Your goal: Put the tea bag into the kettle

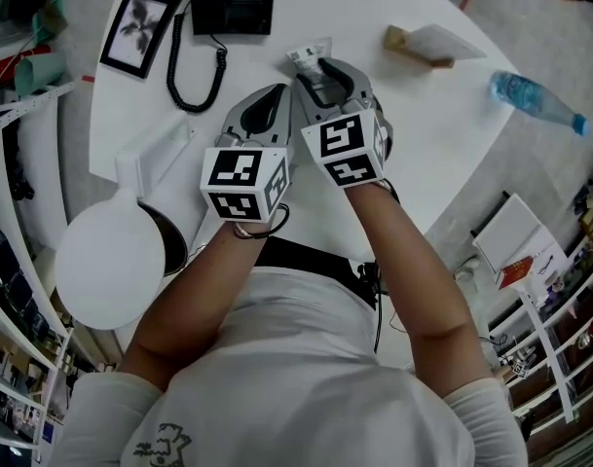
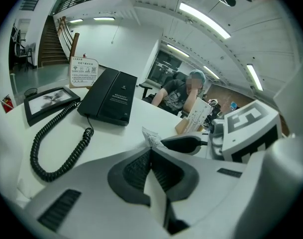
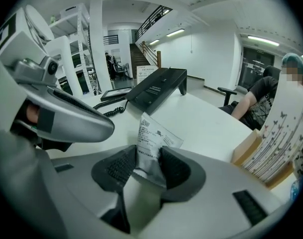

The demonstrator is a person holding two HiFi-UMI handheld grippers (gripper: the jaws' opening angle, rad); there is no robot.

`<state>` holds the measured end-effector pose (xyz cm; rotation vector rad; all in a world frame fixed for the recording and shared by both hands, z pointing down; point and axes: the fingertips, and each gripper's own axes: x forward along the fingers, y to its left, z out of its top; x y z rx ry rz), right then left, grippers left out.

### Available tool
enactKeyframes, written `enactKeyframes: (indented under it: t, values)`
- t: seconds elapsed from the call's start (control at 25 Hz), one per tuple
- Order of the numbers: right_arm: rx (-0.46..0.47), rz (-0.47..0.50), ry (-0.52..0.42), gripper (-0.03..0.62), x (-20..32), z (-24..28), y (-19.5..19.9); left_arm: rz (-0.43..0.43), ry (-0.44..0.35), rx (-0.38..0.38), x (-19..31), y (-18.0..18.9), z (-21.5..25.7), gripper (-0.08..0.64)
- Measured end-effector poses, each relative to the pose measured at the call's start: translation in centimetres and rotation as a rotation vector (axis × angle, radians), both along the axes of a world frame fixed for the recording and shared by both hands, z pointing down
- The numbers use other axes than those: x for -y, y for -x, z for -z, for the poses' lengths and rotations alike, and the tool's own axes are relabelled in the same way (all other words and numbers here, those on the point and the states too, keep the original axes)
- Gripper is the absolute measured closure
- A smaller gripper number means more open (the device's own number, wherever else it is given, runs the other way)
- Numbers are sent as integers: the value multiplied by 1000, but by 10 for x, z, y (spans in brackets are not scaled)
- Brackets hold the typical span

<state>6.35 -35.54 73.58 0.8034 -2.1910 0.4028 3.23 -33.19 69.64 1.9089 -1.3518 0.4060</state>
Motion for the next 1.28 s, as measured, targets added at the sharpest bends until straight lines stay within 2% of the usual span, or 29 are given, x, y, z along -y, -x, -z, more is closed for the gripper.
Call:
enactKeyframes:
  t: [0.16,0.32,0.64,0.96,1.28]
  values:
    - [12,-19,11,471,-8,1,3,-9,-4,-11,-5,-4,4,551]
    - [49,-68,32,483,-15,3,5,-6,13,-19,-16,-4,1,552]
    - [119,-129,64,491,-34,22,-1,-15,-9,-10,-32,-5,11,551]
    - [142,-159,3,492,-51,68,-9,-40,-81,-13,-38,-13,51,551]
    - [191,-236,-97,492,-65,151,-30,-100,-186,-32,-46,-32,121,551]
